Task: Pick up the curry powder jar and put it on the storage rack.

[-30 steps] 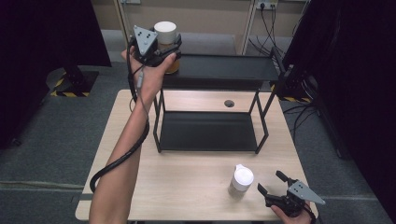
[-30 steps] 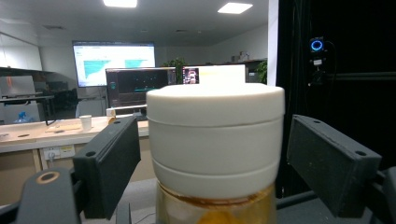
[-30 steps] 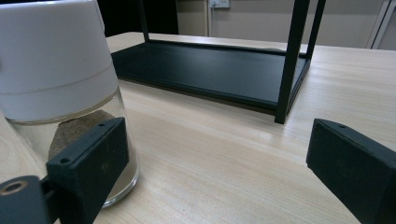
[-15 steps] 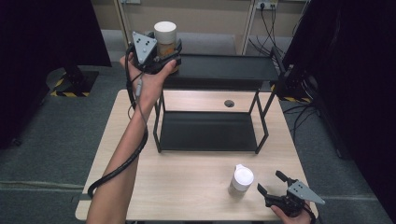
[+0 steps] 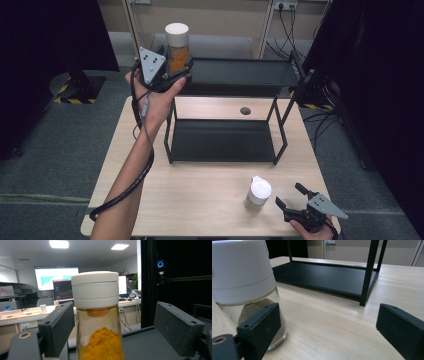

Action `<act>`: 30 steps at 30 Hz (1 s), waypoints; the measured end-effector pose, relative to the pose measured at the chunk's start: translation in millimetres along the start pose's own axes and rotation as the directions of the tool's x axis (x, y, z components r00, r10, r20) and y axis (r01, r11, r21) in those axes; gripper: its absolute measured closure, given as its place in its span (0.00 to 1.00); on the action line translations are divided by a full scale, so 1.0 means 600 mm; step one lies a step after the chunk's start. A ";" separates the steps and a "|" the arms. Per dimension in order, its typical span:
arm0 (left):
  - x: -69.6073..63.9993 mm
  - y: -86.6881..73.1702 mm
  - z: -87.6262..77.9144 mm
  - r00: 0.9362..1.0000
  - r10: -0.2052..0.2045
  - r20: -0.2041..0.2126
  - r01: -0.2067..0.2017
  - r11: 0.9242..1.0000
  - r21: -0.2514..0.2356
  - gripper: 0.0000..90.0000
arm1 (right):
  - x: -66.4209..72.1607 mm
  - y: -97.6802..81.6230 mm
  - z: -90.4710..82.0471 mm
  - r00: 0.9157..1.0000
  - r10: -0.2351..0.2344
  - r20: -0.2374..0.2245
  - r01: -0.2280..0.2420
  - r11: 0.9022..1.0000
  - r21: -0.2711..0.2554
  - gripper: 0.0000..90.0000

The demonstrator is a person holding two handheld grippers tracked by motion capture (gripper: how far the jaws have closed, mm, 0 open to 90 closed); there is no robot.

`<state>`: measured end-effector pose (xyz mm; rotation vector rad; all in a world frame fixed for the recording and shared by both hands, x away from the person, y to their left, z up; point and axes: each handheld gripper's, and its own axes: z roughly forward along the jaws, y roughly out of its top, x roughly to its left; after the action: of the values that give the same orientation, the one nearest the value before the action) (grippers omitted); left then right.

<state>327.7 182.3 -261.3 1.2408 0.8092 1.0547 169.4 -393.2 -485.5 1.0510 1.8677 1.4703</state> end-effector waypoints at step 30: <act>-0.012 -0.071 -0.062 1.000 0.003 0.030 -0.003 1.000 -0.011 0.18 | 0.001 0.001 0.000 1.000 0.001 0.001 -0.001 1.000 0.003 0.07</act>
<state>298.6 188.1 -310.1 1.2460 0.7778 1.0393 169.3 -392.7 -484.9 1.0541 1.8697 1.4671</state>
